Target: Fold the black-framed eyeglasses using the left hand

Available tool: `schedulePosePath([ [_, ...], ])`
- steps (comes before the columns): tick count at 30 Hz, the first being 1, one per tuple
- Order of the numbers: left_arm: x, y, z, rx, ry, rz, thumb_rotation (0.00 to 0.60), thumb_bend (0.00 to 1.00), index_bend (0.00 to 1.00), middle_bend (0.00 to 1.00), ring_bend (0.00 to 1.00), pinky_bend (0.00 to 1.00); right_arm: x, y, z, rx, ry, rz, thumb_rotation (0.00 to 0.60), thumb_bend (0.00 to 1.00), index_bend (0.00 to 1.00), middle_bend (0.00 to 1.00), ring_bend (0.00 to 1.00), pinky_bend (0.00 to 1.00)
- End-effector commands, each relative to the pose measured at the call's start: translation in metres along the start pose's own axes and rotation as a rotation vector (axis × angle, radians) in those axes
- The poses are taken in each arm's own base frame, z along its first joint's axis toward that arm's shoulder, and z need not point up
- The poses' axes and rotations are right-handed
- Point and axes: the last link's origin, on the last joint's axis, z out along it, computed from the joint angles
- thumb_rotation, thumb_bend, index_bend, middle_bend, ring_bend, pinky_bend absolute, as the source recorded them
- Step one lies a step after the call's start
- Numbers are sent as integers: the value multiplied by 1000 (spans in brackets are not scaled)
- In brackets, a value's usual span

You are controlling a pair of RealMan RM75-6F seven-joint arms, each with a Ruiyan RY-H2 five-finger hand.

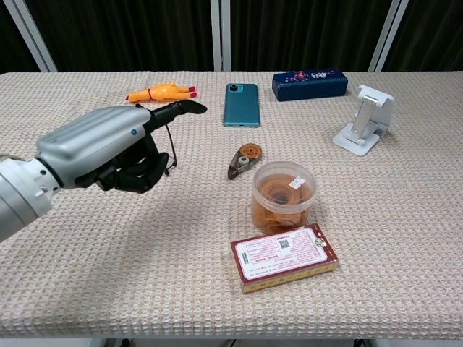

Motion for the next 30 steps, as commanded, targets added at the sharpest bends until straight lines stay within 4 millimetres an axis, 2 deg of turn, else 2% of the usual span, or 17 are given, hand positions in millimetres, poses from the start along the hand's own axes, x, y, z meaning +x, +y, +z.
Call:
schedulePosePath([
  [1, -5, -5, 7, 47, -6, 7, 600, 637, 64, 957, 927, 955, -1, 1, 0, -2, -5, 1, 600, 465, 0, 0, 0, 0],
  [8, -4, -25, 12, 129, -12, -6, 600, 638, 65, 958, 927, 955, -1, 1, 0, -1, -4, 0, 600, 465, 0, 0, 0, 0],
  [21, -10, -73, 13, 283, -58, -47, 600, 637, 65, 958, 927, 955, -4, -2, 0, 5, -12, -3, 600, 466, 0, 0, 0, 0],
  [30, -19, -86, 12, 320, -141, -42, 600, 647, 65, 959, 929, 957, -5, -4, 2, 9, -19, -5, 600, 466, 0, 0, 0, 0],
])
